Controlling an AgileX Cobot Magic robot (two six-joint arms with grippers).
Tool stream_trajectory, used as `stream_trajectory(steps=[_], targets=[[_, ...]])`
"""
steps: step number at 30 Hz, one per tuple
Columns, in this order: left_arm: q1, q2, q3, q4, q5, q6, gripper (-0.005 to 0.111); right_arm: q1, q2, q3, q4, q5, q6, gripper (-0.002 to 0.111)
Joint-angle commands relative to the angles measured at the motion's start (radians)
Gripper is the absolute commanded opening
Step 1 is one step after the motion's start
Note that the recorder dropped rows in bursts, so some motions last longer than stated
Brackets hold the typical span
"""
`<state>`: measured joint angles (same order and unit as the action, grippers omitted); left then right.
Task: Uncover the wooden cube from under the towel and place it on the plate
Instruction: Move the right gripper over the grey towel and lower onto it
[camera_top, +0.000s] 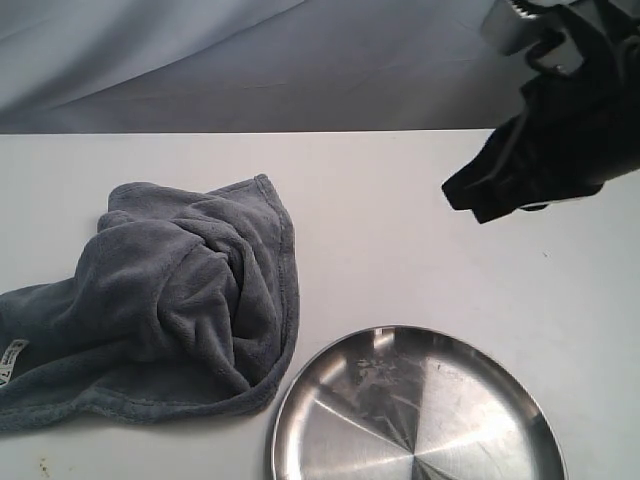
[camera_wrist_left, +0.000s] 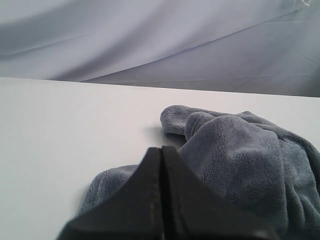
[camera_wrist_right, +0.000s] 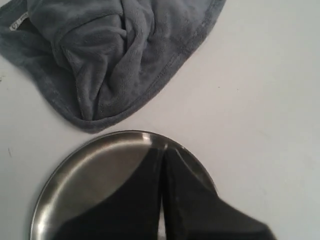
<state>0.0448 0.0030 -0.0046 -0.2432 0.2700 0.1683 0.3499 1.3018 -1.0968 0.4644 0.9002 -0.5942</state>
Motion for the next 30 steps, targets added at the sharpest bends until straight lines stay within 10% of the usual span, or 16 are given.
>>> stream_trajectory(steps=[1, 30], targets=[[-0.008, -0.003, 0.005, -0.004, -0.009, -0.010, 0.000, 0.090, 0.114, -0.074, -0.106, 0.016, 0.072, 0.000], [-0.008, -0.003, 0.005, -0.004, -0.009, -0.010, 0.000, 0.558, 0.684, -0.663, -0.309, 0.318, 0.224, 0.000]])
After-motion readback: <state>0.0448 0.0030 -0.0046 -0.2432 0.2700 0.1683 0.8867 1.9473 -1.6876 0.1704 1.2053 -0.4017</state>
